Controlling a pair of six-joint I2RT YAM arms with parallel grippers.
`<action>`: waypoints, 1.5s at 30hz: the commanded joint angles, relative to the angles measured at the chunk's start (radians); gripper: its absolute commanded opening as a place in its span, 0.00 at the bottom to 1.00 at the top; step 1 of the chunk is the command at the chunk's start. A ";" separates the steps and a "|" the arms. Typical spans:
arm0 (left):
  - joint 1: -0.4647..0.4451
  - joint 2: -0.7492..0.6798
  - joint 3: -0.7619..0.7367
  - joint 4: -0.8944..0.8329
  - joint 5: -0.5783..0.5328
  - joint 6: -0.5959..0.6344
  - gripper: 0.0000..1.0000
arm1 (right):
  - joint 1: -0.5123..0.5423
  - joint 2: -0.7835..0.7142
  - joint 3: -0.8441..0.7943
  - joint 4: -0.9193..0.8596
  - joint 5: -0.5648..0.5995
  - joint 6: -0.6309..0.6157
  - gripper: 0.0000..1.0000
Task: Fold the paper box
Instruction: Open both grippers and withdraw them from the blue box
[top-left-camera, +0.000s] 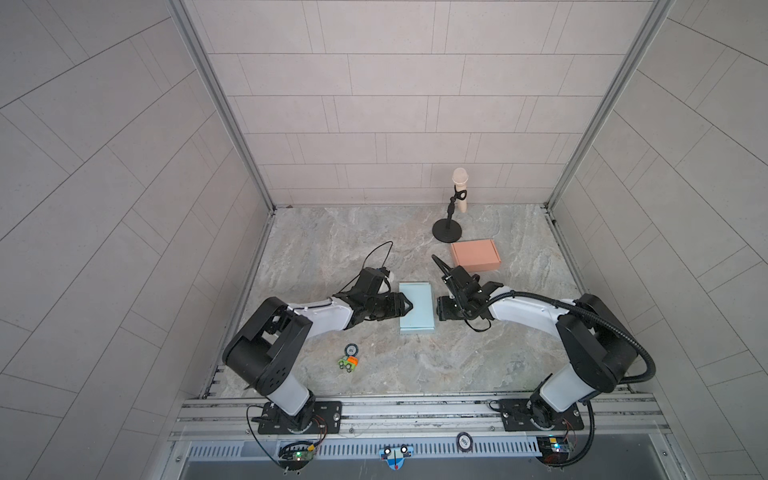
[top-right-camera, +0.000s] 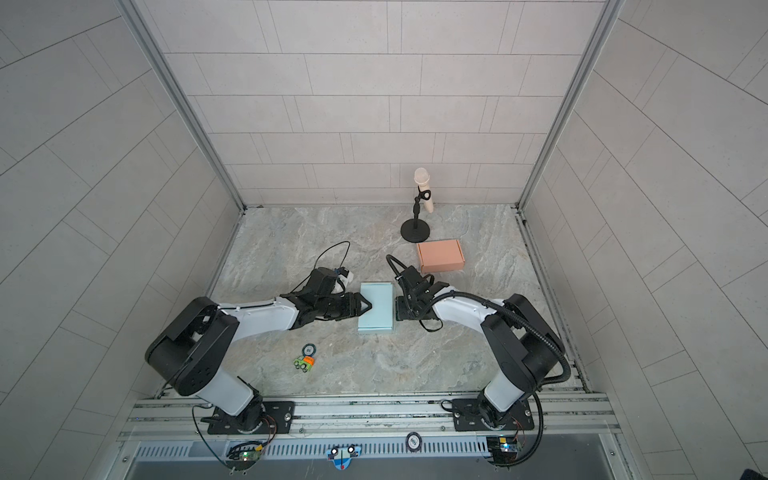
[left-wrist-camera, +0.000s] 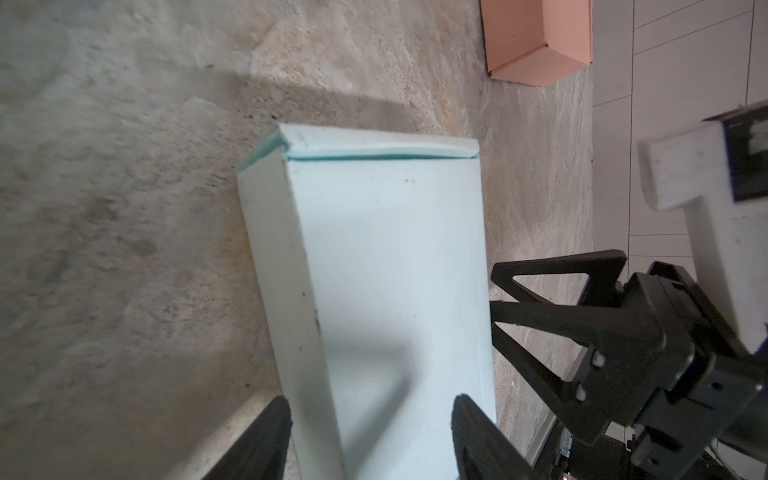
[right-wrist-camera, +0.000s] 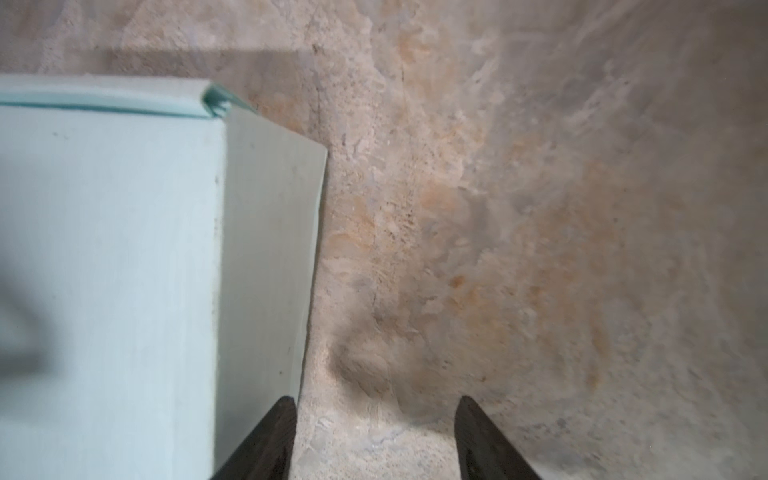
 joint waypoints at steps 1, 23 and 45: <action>0.004 0.021 0.019 0.043 0.027 -0.011 0.64 | -0.002 0.035 0.028 0.040 0.006 0.002 0.64; 0.035 0.015 -0.021 0.098 0.059 -0.047 0.60 | 0.040 0.028 0.026 0.043 -0.011 0.035 0.63; 0.141 0.169 0.184 0.080 0.126 -0.029 0.62 | -0.118 0.237 0.242 0.041 -0.029 -0.098 0.62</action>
